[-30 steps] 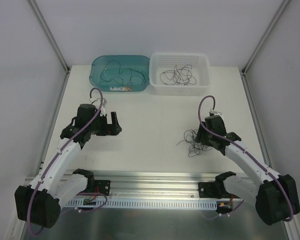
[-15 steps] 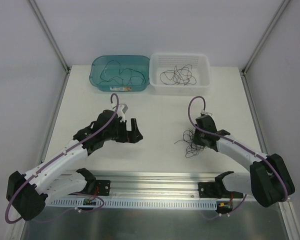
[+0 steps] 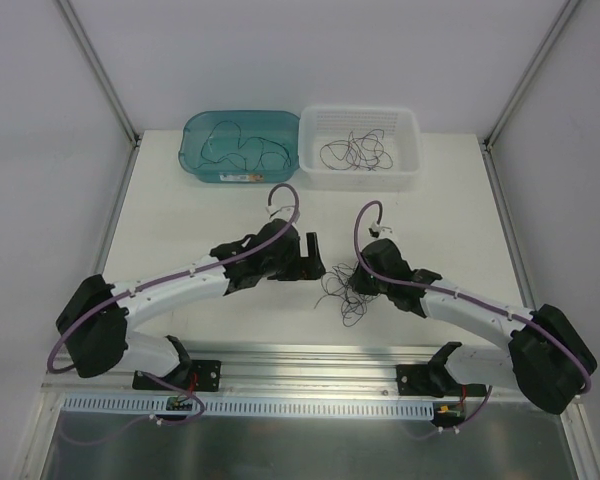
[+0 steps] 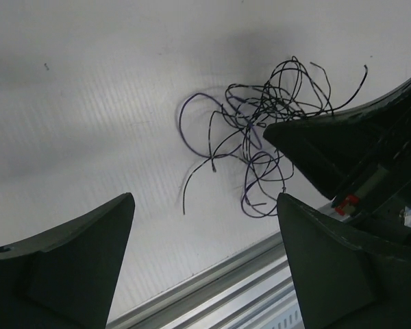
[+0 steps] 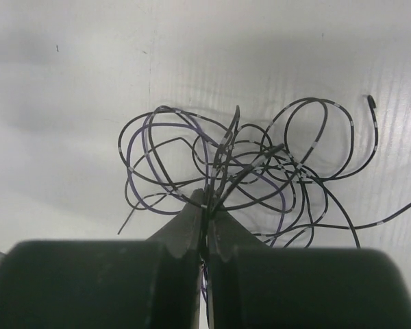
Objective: Untangle the cables
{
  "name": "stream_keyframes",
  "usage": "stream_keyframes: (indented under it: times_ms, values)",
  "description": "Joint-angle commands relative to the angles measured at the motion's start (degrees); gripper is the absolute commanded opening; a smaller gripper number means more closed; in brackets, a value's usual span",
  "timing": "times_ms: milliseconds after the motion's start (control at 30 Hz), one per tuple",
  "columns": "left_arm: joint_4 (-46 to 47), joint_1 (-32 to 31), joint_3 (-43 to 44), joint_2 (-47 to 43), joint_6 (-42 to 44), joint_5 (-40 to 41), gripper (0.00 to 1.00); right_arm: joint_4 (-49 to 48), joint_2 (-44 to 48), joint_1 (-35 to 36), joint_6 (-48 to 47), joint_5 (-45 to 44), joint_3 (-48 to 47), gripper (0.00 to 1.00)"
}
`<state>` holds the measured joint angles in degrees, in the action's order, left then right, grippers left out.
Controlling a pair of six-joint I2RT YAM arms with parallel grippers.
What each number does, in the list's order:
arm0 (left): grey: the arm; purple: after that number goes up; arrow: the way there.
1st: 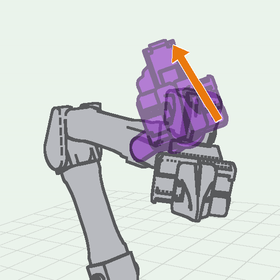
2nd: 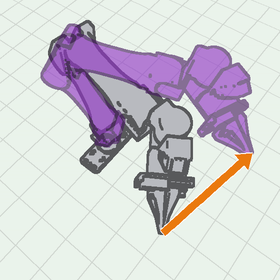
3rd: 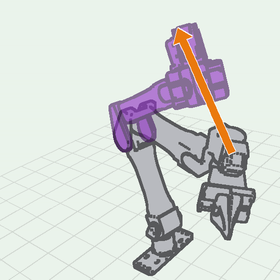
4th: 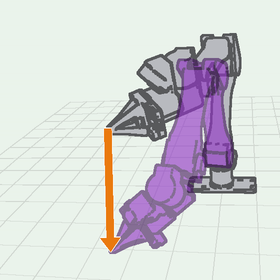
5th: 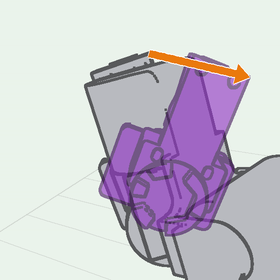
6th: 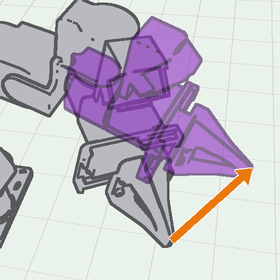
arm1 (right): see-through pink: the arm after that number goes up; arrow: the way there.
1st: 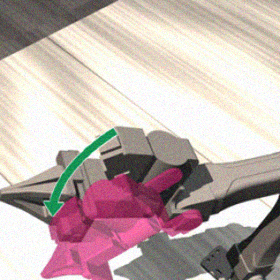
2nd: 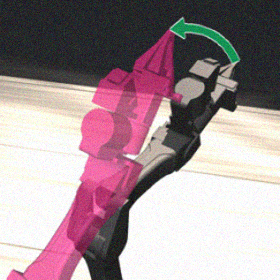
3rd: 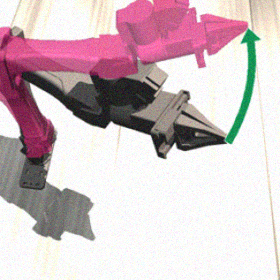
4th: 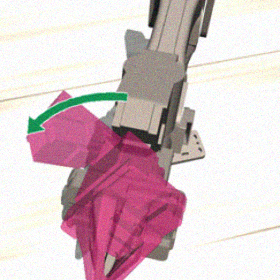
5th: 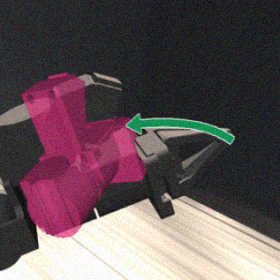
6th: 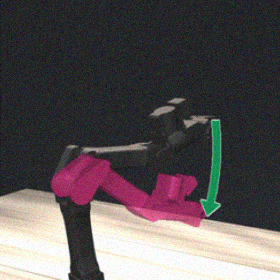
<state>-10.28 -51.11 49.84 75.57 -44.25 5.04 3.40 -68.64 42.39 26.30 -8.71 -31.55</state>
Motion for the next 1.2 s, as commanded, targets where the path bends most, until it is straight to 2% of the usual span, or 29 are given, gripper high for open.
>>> stream_keyframes:
  times_ms: [0, 133, 400, 667, 933, 1033, 1067, 1133, 1167]
  values:
    - [3.87, -2.41, 5.69, 4.75, -2.59, 4.45, 0.84, -3.14, 0.96, 0.59, 3.66, -2.54, 0.61, 0.01]
    - [4.39, -4.17, 8.69, 11.60, -5.05, 4.80, 0.76, -2.96, 1.32, 0.59, 4.02, -3.24, 0.88, 0.01]
    - [5.54, -7.42, 10.45, 17.41, -8.04, 6.65, 0.64, -3.14, 1.14, 0.50, 5.16, -3.07, 1.84, 0.01]
    - [7.73, -8.04, 12.47, 22.07, -10.41, 7.53, 0.60, -4.89, 0.53, 0.50, 5.60, -2.63, 2.37, 0.01]
    - [9.05, -8.04, 12.65, 24.89, -11.91, 10.69, 0.50, -4.81, -0.27, 0.50, 5.69, -2.80, 2.46, 0.01]
    - [9.49, -8.04, 12.21, 25.42, -11.74, 11.22, 0.40, -4.37, -0.26, 0.50, 5.43, -2.98, 2.28, 0.01]
    - [9.49, -8.04, 12.12, 25.59, -11.39, 11.22, 0.31, -4.28, -0.26, 0.50, 5.34, -2.98, 2.28, 0.01]
    - [9.58, -8.04, 11.60, 25.59, -10.95, 11.22, 0.19, -3.93, -0.18, 0.50, 5.25, -3.33, 2.20, 0.01]
    - [9.58, -8.04, 11.33, 25.50, -10.42, 11.40, 0.06, -3.67, -0.09, 0.59, 4.99, -3.59, 2.11, 0.01]
